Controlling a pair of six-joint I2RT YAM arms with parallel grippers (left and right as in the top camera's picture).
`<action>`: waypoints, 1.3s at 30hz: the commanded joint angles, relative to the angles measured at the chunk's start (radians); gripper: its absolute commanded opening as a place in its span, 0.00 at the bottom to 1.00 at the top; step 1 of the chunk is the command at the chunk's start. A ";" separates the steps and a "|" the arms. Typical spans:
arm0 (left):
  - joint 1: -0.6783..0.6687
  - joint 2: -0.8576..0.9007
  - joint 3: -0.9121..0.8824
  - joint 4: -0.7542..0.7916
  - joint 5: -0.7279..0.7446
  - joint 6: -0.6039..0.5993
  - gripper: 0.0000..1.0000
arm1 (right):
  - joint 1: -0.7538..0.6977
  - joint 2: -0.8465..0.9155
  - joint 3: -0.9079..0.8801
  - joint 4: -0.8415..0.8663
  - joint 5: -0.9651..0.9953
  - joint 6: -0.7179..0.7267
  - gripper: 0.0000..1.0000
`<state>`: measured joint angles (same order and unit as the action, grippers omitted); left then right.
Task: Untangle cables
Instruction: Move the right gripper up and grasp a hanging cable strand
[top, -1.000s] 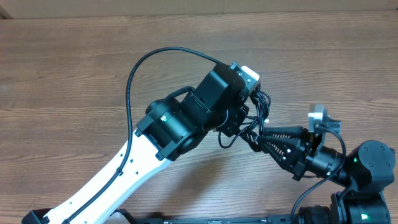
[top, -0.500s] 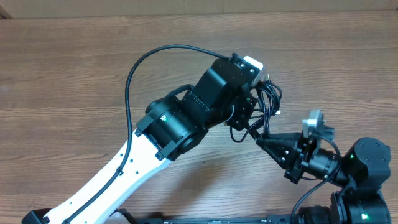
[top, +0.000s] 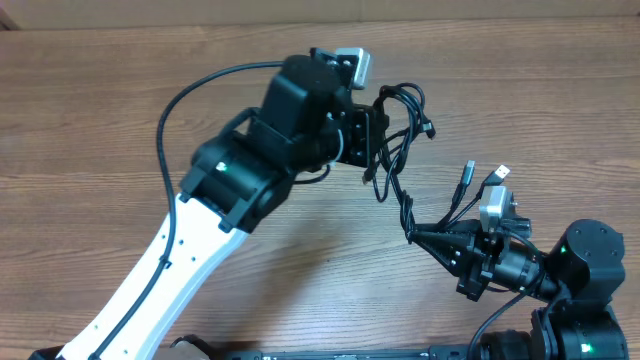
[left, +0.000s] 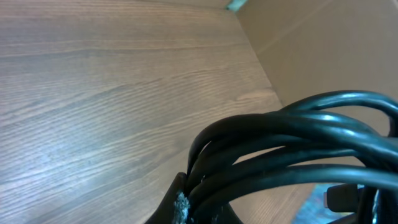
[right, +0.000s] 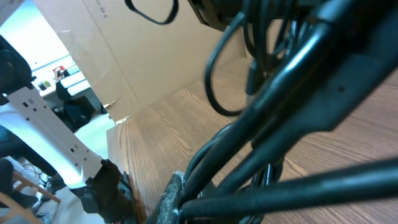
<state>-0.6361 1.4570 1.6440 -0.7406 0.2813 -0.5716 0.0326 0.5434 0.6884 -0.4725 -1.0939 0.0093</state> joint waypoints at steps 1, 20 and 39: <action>0.049 -0.040 0.014 -0.008 0.083 0.034 0.04 | 0.000 -0.002 0.013 -0.019 0.134 0.078 0.12; 0.023 -0.039 0.014 -0.150 0.079 0.302 0.05 | 0.001 -0.002 0.013 0.094 0.164 0.320 1.00; -0.182 0.040 0.014 -0.103 -0.003 0.348 0.04 | 0.000 -0.002 0.013 0.000 0.398 0.397 0.13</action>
<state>-0.8108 1.5082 1.6440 -0.8463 0.2592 -0.2710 0.0353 0.5415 0.6891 -0.4232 -0.9070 0.3988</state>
